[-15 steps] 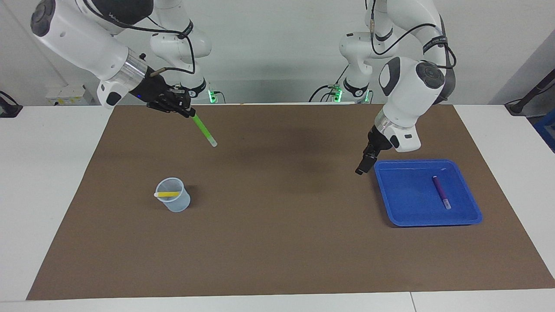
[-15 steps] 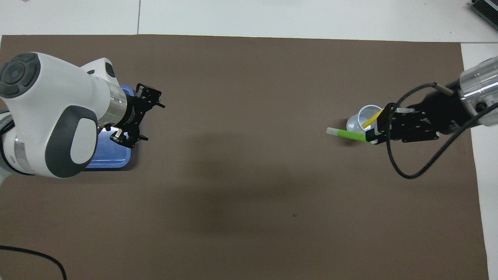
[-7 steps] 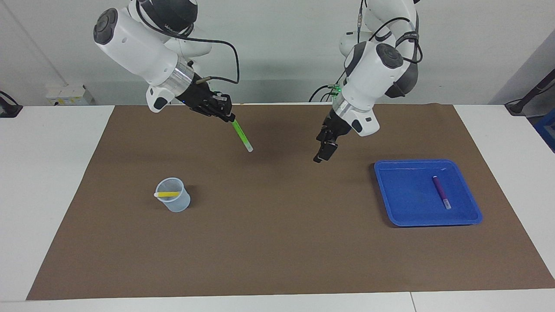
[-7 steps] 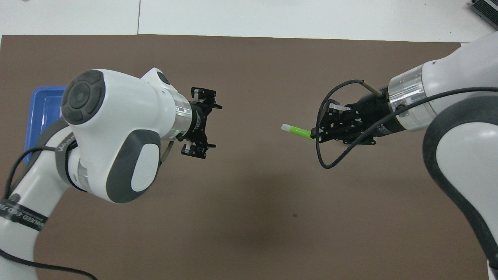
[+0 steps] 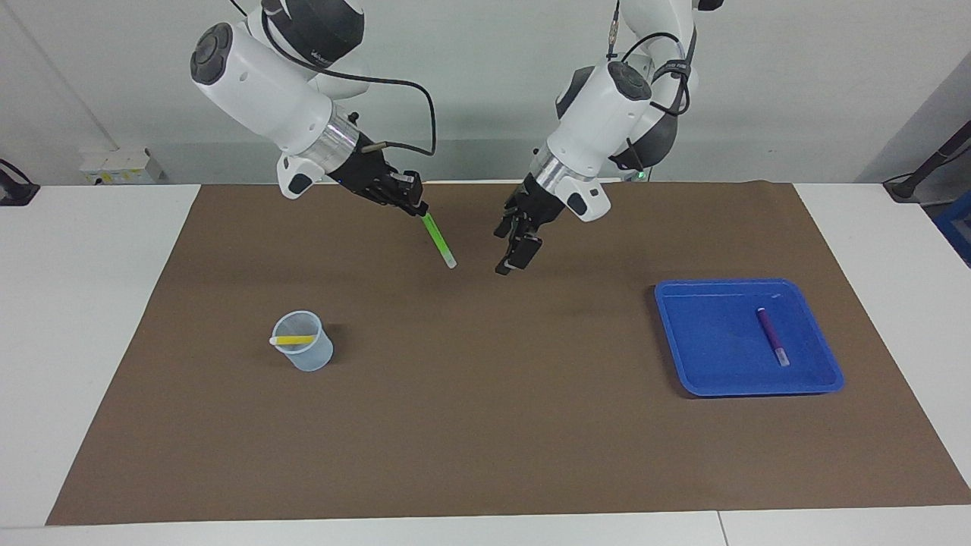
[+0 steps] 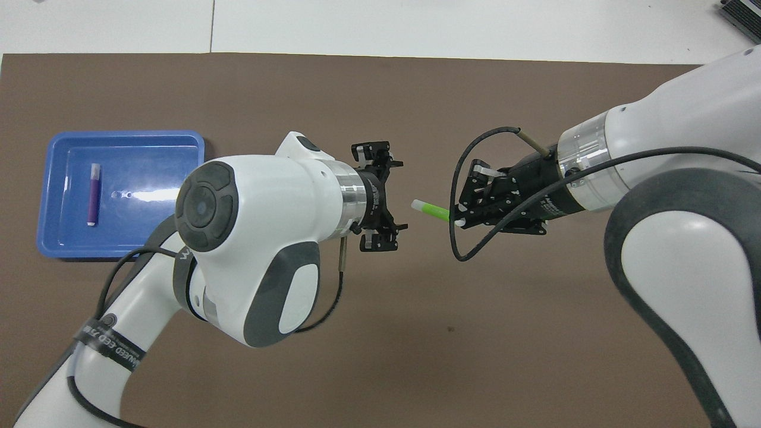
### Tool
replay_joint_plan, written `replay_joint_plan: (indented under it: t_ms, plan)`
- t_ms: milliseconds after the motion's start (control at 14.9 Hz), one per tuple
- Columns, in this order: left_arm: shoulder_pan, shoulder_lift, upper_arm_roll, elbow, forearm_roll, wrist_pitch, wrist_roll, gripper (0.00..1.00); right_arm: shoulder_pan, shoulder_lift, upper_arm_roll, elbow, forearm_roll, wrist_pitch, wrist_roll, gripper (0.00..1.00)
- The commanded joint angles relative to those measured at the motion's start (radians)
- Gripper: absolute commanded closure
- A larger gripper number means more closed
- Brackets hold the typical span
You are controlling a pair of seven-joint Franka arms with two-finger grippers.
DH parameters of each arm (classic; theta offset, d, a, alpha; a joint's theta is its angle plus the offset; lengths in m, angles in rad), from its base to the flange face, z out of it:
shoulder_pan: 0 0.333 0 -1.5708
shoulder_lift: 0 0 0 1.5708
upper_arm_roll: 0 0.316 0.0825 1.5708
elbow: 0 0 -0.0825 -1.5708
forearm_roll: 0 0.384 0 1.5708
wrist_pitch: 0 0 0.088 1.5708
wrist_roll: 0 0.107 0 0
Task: Right arm passes pens to left for tray arrangement
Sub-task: 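Bring the green pen toward the left gripper while the left gripper approaches, then grasp the green pen with the left gripper and open the right gripper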
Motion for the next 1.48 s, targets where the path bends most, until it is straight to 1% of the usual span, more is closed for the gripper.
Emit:
replay_joint_plan:
  t_ms: [0, 202, 269, 403, 470, 605, 672, 873, 1008, 1411]
  plan:
    - [-0.048, 0.001, 0.013, -0.006, -0.017, 0.033, -0.044, 0.01, 0.014, -0.041, -0.001, -0.068, 0.03, 0.046, 0.024, 0.94]
    - [-0.054, 0.0, 0.011, -0.006, -0.017, 0.011, -0.044, 0.12, 0.014, -0.047, -0.001, -0.074, 0.03, 0.048, 0.022, 0.94]
    - [-0.054, 0.0, 0.011, -0.001, -0.017, -0.002, -0.044, 0.17, 0.014, -0.047, -0.001, -0.076, 0.03, 0.048, 0.022, 0.94]
    - [-0.056, -0.003, 0.011, 0.002, -0.017, -0.018, -0.046, 0.36, 0.014, -0.047, -0.001, -0.076, 0.03, 0.049, 0.022, 0.94]
    - [-0.054, -0.003, 0.011, 0.002, -0.017, -0.019, -0.044, 0.41, 0.014, -0.047, -0.001, -0.076, 0.03, 0.048, 0.022, 0.94]
    - [-0.051, -0.009, 0.011, 0.002, -0.017, -0.025, -0.041, 0.43, 0.014, -0.047, -0.001, -0.074, 0.03, 0.048, 0.021, 0.94]
    - [-0.049, -0.014, 0.011, 0.003, -0.017, -0.041, -0.04, 0.49, 0.014, -0.047, -0.001, -0.074, 0.029, 0.048, 0.021, 0.94]
    - [-0.046, -0.029, 0.013, 0.005, -0.017, -0.058, -0.031, 0.56, 0.012, -0.047, -0.001, -0.074, 0.029, 0.049, 0.018, 0.94]
    - [-0.042, -0.043, 0.016, 0.006, -0.016, -0.096, -0.028, 0.57, 0.012, -0.047, -0.001, -0.074, 0.029, 0.049, 0.016, 0.94]
    - [-0.057, -0.058, 0.014, -0.012, -0.014, -0.078, -0.024, 0.57, 0.012, -0.047, -0.001, -0.074, 0.029, 0.048, 0.01, 0.94]
